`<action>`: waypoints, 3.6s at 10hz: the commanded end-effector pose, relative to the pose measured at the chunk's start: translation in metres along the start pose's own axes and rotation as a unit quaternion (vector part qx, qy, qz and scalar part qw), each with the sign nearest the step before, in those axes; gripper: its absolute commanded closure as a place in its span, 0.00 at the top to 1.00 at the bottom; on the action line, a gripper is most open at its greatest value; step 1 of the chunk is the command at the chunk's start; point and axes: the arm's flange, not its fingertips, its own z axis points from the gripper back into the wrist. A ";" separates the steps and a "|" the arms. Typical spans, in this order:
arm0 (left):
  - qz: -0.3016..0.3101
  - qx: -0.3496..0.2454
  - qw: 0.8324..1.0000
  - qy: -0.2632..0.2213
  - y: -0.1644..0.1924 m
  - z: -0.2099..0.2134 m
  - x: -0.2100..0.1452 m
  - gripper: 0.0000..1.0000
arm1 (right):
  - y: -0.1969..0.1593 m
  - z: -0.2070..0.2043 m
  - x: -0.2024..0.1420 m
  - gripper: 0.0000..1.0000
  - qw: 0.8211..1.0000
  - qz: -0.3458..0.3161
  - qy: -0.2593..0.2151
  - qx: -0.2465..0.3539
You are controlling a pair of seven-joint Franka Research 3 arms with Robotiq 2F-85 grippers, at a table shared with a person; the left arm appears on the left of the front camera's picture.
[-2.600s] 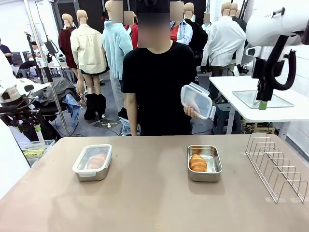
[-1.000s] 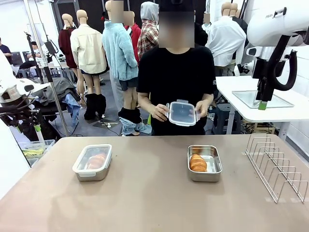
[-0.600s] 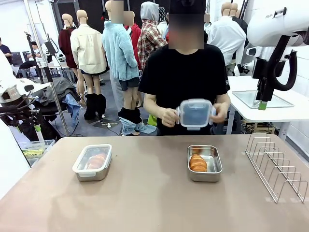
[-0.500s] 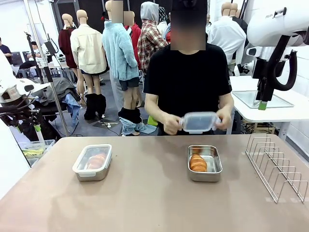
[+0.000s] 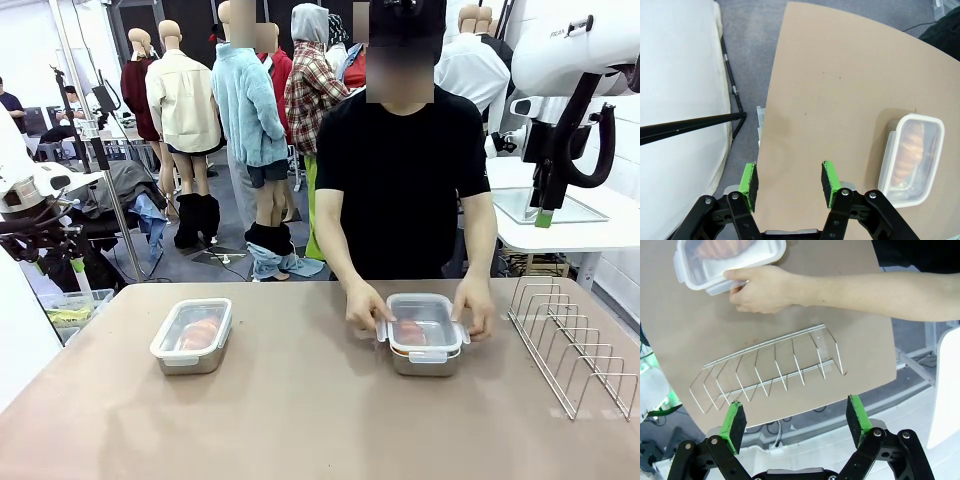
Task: Place the bread in airtight containers.
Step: Release when the human grabs the Airtight Container lid.
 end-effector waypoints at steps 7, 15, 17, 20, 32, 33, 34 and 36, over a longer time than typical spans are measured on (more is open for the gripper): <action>0.008 0.010 1.000 -0.001 -0.001 0.001 0.000 0.67 | -0.002 0.001 0.002 1.00 1.000 -0.006 0.009 0.003; 0.008 0.010 1.000 -0.001 -0.001 0.001 0.000 0.67 | -0.002 0.001 0.002 1.00 1.000 -0.006 0.009 0.003; 0.008 0.010 1.000 -0.001 -0.001 0.001 0.000 0.67 | -0.002 0.001 0.002 1.00 1.000 -0.006 0.009 0.003; 0.008 0.010 1.000 -0.001 -0.001 0.001 0.000 0.67 | -0.002 0.001 0.002 1.00 1.000 -0.006 0.009 0.003; 0.008 0.010 1.000 -0.001 -0.001 0.001 0.000 0.67 | -0.002 0.001 0.002 1.00 1.000 -0.006 0.009 0.003; 0.008 0.010 1.000 -0.001 -0.001 0.001 0.000 0.67 | -0.002 0.001 0.002 1.00 1.000 -0.006 0.009 0.003; 0.008 0.010 1.000 -0.001 -0.001 0.001 0.000 0.67 | -0.002 0.001 0.002 1.00 1.000 -0.006 0.009 0.003; 0.008 0.010 1.000 -0.001 -0.001 0.001 0.000 0.67 | -0.002 0.001 0.002 1.00 1.000 -0.006 0.009 0.003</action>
